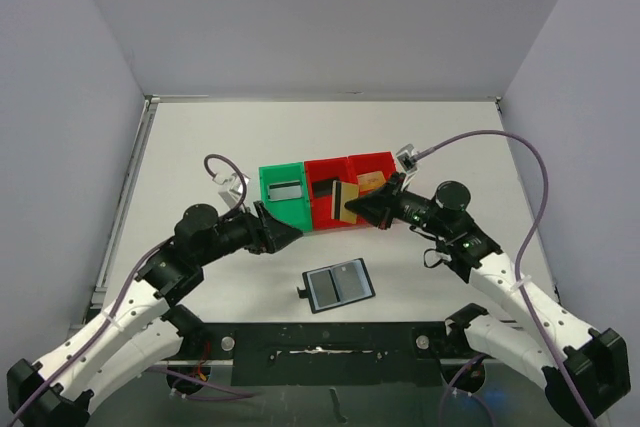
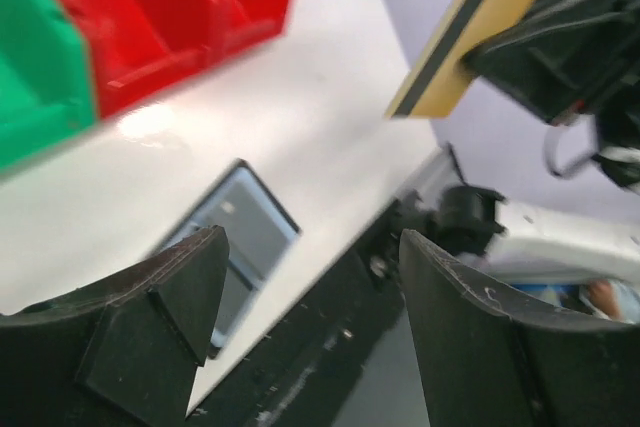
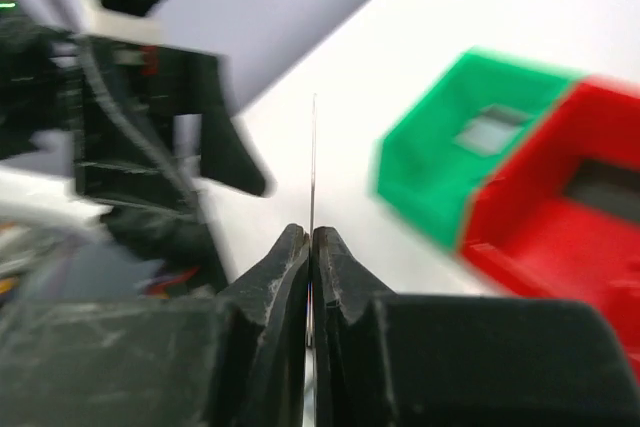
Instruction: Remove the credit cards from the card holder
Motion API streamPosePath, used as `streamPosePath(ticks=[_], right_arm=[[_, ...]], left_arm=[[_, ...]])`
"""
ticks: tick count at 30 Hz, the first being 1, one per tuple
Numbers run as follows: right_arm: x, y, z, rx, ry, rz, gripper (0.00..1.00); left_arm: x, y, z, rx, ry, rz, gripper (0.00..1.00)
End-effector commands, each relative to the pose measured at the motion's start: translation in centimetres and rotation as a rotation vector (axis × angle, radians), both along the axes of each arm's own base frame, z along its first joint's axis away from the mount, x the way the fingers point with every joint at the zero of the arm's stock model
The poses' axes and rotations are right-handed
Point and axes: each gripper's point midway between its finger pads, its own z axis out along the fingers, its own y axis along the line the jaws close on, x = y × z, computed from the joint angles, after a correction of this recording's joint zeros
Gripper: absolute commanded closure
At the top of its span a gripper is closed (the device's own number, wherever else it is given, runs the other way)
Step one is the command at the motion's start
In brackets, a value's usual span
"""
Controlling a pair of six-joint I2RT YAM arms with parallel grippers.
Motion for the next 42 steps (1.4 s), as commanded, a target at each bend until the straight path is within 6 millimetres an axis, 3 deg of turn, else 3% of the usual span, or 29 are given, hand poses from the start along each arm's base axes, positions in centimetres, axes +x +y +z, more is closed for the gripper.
streamPosePath(ticks=[1,4,8,10,14,18,22,25,28,32,35,39,42], right_arm=[[6.1,-6.4,-0.9,-0.380,-0.297,-0.391,1.00],[7.6,-8.4,-0.6,-0.526,-0.518,-0.446,1.00],[9.0,-9.8,-2.8,-0.813,-0.791,-0.361,1.00],[10.4,-11.0,-2.9,-0.905,-0.810,-0.416,1.00],[12.2,-11.4,-3.2,-0.969,-0.845,-0.424,1.00],[12.9,-10.1,-4.7,-0.927,-0.844,-0.301,1.00],[13.7,-9.6,-6.7,-0.963,-0.816,-0.195,1.00],[14.3,-9.3,-7.6,-0.967,-0.820,-0.146,1.00],[15.2,-9.3,-8.0,-0.986,-0.820,-0.132,1.00],[16.6,-9.8,-7.9,-1.023,-0.831,-0.164,1.00],[17.5,-10.5,-8.9,-1.075,-0.816,-0.159,1.00],[18.5,-10.9,-10.2,-1.089,-0.804,-0.132,1.00],[19.2,-11.4,-10.8,-1.124,-0.794,-0.106,1.00]], left_arm=[[2.9,6.6,-2.2,0.327,-0.028,0.316,0.31],[3.6,9.3,-1.6,0.446,-0.063,0.412,0.30],[4.7,11.7,-1.1,0.537,-0.079,0.522,0.30],[5.3,12.2,-1.2,0.565,-0.087,0.548,0.30],[6.6,12.7,-1.6,0.589,-0.089,0.564,0.29],[7.8,13.7,-1.5,0.596,-0.075,0.569,0.29],[8.9,17.2,-0.6,0.611,-0.028,0.686,0.29],[9.9,18.6,0.1,0.598,-0.048,0.732,0.29],[10.5,19.1,-1.1,0.613,-0.029,0.726,0.29],[11.6,17.4,-2.6,0.564,-0.061,0.655,0.28],[11.9,16.9,-3.5,0.575,-0.065,0.609,0.28],[11.9,16.2,-3.6,0.578,-0.110,0.557,0.28],[12.2,17.2,-3.7,0.611,-0.111,0.599,0.28]])
